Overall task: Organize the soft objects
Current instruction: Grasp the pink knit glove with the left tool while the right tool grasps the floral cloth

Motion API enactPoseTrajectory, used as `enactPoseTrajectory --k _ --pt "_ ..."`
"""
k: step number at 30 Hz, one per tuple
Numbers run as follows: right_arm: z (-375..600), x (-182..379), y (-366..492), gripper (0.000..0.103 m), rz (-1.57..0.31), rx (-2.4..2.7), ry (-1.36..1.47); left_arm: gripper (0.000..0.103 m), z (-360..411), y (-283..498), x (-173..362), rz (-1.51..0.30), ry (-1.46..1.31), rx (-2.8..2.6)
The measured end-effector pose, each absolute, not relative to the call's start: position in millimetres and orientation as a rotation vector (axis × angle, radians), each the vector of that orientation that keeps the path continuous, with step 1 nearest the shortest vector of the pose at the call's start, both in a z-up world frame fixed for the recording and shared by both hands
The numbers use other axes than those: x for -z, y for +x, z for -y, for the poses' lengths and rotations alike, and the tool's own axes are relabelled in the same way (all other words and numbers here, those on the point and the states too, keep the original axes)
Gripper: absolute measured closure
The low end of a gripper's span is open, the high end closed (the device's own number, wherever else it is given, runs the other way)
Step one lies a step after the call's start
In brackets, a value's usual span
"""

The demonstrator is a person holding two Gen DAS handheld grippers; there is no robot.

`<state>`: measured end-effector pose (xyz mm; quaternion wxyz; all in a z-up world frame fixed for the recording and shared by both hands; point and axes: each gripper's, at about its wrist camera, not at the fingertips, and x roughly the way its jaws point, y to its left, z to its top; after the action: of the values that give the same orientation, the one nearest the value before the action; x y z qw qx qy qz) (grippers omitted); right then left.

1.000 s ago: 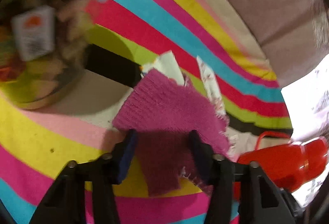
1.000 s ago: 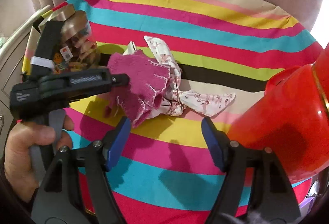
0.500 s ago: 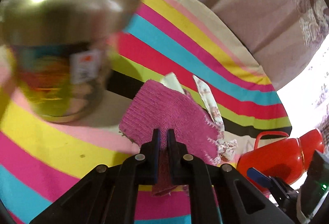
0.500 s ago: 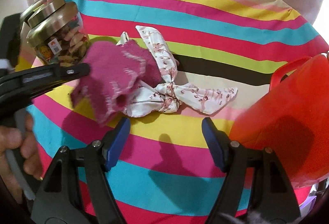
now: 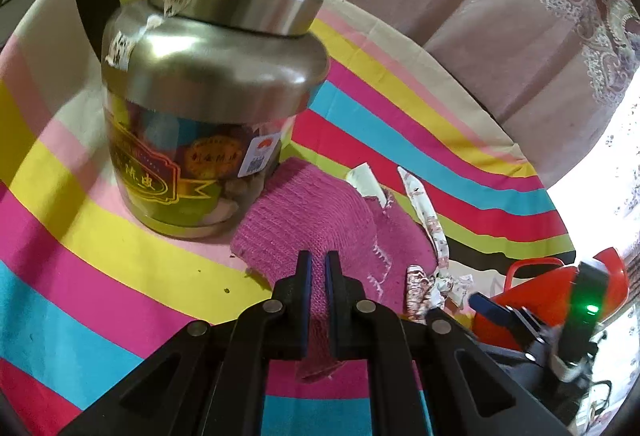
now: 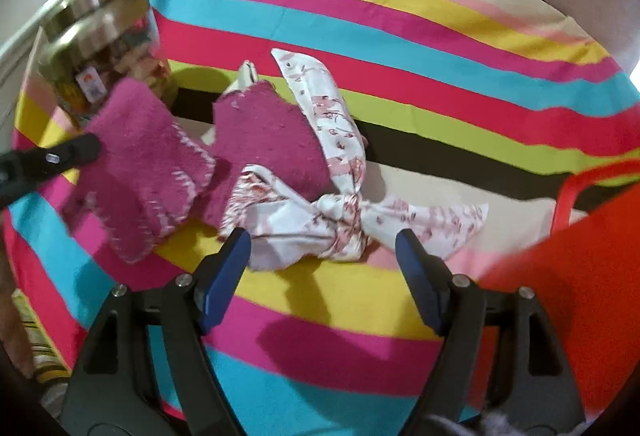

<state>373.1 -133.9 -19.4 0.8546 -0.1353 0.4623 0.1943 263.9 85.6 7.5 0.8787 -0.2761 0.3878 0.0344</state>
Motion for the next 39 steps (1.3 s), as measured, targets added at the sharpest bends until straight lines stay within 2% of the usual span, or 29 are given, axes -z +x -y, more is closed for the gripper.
enactPoseTrajectory --k 7,11,12,15,18,21,30,39 --pt "143 38 400 0.026 -1.018 -0.440 -0.159 0.096 -91 263 -5 -0.808 -0.583 -0.085" --pt "144 47 403 0.045 -1.039 -0.489 -0.112 0.096 -92 260 -6 -0.805 -0.581 -0.085" --pt "143 47 402 0.057 -1.035 -0.499 -0.116 0.096 -92 260 -6 -0.803 -0.580 -0.087" --pt "139 43 395 0.069 -1.017 -0.513 -0.147 0.096 -91 259 -7 -0.801 -0.582 -0.086" --pt "139 41 387 0.075 -1.003 -0.509 -0.166 0.096 -91 257 -8 -0.799 -0.579 -0.082" --pt "141 36 378 0.078 -0.994 -0.487 -0.170 0.096 -90 255 -10 -0.793 -0.576 -0.074" --pt "150 -19 321 0.079 -0.888 -0.487 -0.205 0.096 -80 243 -31 -0.750 -0.557 -0.038" --pt "195 -81 256 0.079 -0.793 -0.494 -0.186 0.096 -43 215 -76 -0.704 -0.525 0.073"
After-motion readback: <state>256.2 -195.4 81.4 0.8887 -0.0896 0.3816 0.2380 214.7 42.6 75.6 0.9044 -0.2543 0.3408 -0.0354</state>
